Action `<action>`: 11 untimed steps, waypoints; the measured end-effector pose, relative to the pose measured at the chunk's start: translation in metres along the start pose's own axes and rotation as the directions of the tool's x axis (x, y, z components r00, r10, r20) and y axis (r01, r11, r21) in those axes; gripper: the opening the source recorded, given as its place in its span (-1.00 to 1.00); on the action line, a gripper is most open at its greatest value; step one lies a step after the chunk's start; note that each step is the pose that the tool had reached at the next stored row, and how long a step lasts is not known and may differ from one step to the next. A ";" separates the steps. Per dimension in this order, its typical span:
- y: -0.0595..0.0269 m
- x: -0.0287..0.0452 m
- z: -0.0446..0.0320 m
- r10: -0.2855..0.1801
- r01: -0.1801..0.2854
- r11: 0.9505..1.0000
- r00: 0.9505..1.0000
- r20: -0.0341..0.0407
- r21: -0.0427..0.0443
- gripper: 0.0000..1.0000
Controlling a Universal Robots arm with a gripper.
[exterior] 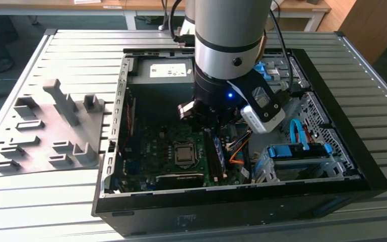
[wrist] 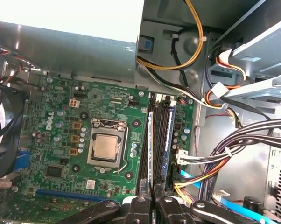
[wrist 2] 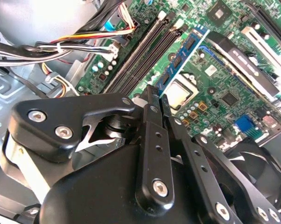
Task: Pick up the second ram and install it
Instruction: 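Insert the second ram into the second slot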
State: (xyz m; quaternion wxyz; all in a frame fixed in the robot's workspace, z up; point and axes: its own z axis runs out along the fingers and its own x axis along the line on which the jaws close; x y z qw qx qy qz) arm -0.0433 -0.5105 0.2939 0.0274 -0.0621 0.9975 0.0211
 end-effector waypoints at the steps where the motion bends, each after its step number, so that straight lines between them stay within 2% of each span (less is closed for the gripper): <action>1: 0.0000 0.0001 0.0002 0.006 -0.006 1.000 1.000 0.001 -0.006 -0.73; 2: 0.0001 0.0001 0.0003 0.014 -0.014 1.000 1.000 0.002 -0.010 -0.73; 3: 0.0001 0.0000 0.0004 0.026 -0.026 1.000 1.000 0.002 -0.010 -0.73; 9: 0.0000 0.0000 0.0012 0.107 -0.107 0.994 0.994 0.006 -0.005 -0.73; 10: -0.0001 0.0001 0.0012 0.109 -0.109 0.994 0.994 0.006 -0.007 -0.73; 11: -0.0001 0.0001 0.0014 0.110 -0.110 0.994 0.994 0.006 -0.015 -0.73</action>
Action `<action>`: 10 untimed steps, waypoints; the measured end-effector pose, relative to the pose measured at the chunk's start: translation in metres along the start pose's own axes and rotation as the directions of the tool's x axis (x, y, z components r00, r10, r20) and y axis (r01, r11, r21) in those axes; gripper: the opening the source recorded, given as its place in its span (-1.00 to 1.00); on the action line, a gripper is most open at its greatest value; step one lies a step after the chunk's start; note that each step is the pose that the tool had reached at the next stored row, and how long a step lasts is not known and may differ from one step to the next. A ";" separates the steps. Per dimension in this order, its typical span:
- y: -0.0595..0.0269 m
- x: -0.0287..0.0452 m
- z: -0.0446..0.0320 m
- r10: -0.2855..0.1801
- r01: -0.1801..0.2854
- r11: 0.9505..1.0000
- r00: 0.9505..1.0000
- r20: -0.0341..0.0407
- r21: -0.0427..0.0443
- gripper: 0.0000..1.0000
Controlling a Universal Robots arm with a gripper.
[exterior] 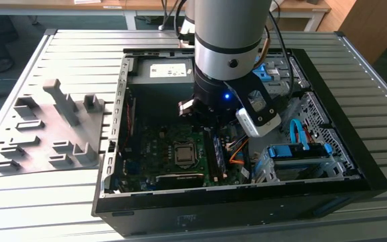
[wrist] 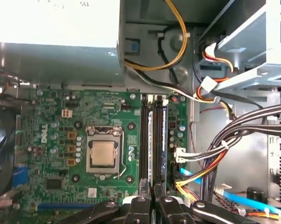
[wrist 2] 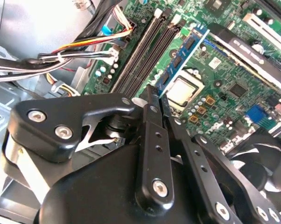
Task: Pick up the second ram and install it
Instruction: 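Insert the second ram into the second slot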
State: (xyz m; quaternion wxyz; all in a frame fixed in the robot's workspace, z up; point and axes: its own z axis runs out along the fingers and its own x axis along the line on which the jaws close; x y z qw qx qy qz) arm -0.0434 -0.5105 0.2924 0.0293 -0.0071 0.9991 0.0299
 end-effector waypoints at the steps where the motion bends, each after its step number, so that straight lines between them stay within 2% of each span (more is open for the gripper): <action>1: 0.0001 0.0000 -0.0001 0.001 -0.001 1.000 1.000 0.000 -0.012 -0.73; 3: 0.0001 -0.0001 -0.0002 0.004 -0.004 0.999 1.000 0.001 -0.041 -0.73; 5: 0.0000 0.0000 -0.0002 0.007 -0.007 0.998 1.000 0.001 -0.063 -0.73; 6: 0.0000 0.0000 -0.0002 0.008 -0.008 0.998 1.000 0.001 -0.068 -0.73; 10: 0.0001 -0.0001 -0.0002 0.008 -0.008 0.998 1.000 0.001 -0.068 -0.73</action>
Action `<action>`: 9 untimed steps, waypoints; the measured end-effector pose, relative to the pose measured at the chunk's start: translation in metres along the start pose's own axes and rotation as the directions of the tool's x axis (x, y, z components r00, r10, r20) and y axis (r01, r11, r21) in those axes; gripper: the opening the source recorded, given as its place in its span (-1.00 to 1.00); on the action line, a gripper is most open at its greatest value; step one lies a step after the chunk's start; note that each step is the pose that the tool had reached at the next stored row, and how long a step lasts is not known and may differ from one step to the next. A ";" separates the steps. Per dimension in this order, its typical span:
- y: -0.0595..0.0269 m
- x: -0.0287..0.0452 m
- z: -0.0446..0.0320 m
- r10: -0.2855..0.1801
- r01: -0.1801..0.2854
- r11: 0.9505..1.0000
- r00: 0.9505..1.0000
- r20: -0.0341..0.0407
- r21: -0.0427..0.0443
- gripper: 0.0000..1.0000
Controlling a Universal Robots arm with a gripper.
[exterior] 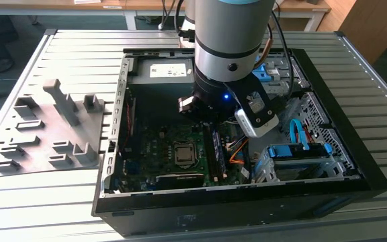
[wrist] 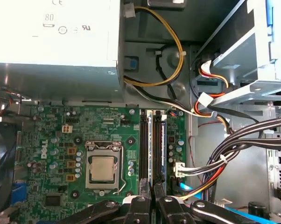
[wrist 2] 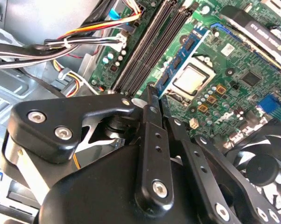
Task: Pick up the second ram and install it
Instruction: 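Insert the second ram into the second slot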
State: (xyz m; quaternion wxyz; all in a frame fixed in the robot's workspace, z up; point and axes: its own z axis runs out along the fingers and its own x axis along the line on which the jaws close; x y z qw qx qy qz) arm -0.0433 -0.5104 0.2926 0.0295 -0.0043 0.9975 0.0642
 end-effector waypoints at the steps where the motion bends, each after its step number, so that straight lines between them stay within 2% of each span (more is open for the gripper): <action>1: 0.0000 0.0000 0.0000 0.000 0.000 1.000 1.000 0.000 0.000 -0.73; 9: -0.0004 0.0002 0.0033 0.000 0.000 1.000 1.000 0.000 0.000 -0.73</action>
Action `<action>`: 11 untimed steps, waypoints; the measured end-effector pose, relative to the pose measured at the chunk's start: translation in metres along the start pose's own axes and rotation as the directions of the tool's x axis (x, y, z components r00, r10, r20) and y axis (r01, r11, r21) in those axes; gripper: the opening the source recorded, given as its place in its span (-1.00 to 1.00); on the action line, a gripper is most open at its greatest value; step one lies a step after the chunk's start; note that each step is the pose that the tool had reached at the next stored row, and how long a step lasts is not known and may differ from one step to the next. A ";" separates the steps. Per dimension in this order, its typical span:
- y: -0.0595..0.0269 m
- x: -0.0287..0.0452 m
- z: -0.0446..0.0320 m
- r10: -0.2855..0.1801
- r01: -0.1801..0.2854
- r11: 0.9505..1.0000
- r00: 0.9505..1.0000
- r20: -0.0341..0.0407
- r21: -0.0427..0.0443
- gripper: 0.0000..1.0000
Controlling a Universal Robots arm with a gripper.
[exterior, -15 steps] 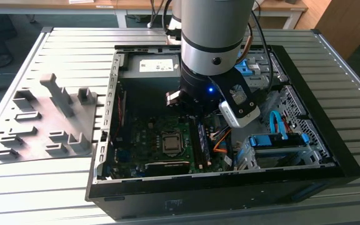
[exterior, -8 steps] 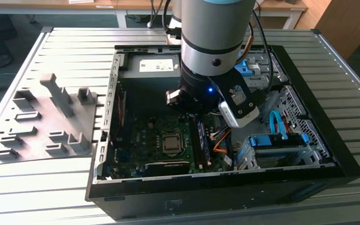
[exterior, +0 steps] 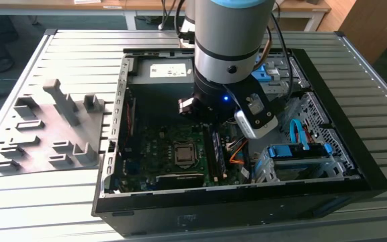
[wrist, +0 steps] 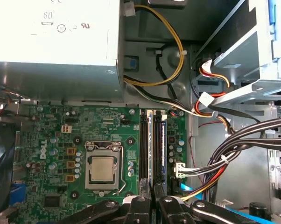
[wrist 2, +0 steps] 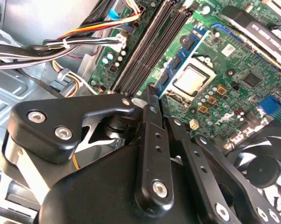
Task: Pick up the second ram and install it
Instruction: 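Insert the second ram into the second slot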
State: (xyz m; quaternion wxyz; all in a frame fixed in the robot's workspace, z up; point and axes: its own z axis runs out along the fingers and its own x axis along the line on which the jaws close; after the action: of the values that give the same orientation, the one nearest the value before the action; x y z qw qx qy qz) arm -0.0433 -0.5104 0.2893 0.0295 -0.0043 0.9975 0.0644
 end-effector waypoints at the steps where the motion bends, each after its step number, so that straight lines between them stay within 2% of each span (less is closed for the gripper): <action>1: -0.0001 0.0000 0.0007 0.000 0.000 1.000 1.000 0.000 0.000 -0.73; 11: -0.0015 0.0002 0.0114 0.000 0.000 1.000 1.000 0.000 0.000 -0.73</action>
State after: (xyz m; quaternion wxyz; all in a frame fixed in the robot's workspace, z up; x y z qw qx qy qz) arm -0.0429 -0.5104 0.2778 0.0295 -0.0043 0.9975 0.0644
